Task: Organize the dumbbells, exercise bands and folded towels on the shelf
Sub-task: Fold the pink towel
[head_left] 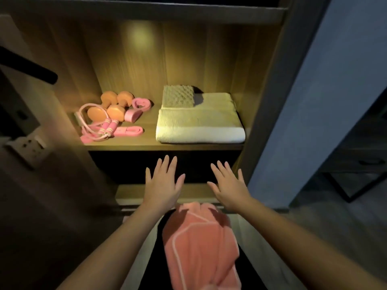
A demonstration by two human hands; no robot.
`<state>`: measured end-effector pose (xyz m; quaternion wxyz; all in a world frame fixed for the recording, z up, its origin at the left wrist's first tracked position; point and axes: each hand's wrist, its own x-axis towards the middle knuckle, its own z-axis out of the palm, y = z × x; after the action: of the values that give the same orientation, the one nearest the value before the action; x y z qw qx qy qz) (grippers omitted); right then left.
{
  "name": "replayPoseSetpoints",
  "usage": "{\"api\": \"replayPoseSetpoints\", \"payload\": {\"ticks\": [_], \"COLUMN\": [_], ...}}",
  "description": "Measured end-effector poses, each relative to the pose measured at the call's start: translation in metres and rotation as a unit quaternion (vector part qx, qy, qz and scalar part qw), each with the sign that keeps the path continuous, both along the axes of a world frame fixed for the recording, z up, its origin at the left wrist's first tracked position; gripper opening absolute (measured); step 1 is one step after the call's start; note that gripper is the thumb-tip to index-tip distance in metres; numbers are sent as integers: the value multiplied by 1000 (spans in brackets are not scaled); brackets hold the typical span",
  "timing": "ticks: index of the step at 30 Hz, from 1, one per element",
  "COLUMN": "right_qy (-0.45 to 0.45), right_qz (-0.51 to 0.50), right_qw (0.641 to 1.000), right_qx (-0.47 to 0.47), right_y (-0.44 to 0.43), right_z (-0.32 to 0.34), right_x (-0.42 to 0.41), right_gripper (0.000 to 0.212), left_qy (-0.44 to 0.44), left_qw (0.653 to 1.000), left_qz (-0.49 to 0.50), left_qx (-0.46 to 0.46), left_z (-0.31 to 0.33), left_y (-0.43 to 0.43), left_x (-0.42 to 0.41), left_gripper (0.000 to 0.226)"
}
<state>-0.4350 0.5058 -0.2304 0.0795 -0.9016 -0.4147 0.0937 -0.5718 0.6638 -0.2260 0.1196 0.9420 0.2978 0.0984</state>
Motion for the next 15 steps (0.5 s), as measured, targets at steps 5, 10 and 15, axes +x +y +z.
{"api": "replayPoseSetpoints", "payload": {"ticks": [5, 10, 15], "right_qy": [72, 129, 177], "right_qz": [-17, -10, -28], "right_qw": [997, 992, 982], "right_qx": [17, 9, 59], "right_y": [-33, -40, -40], "right_z": [-38, -74, -94], "right_x": [-40, -61, -64], "right_gripper": [61, 55, 39], "left_qy": [15, 85, 68], "left_qw": [998, 987, 987], "left_qz": [-5, -55, -54], "left_qx": [-62, -127, -138], "left_z": [-42, -79, -92], "left_y": [-34, -52, -63], "left_x": [-34, -44, -52], "left_gripper": [60, 58, 40]}}
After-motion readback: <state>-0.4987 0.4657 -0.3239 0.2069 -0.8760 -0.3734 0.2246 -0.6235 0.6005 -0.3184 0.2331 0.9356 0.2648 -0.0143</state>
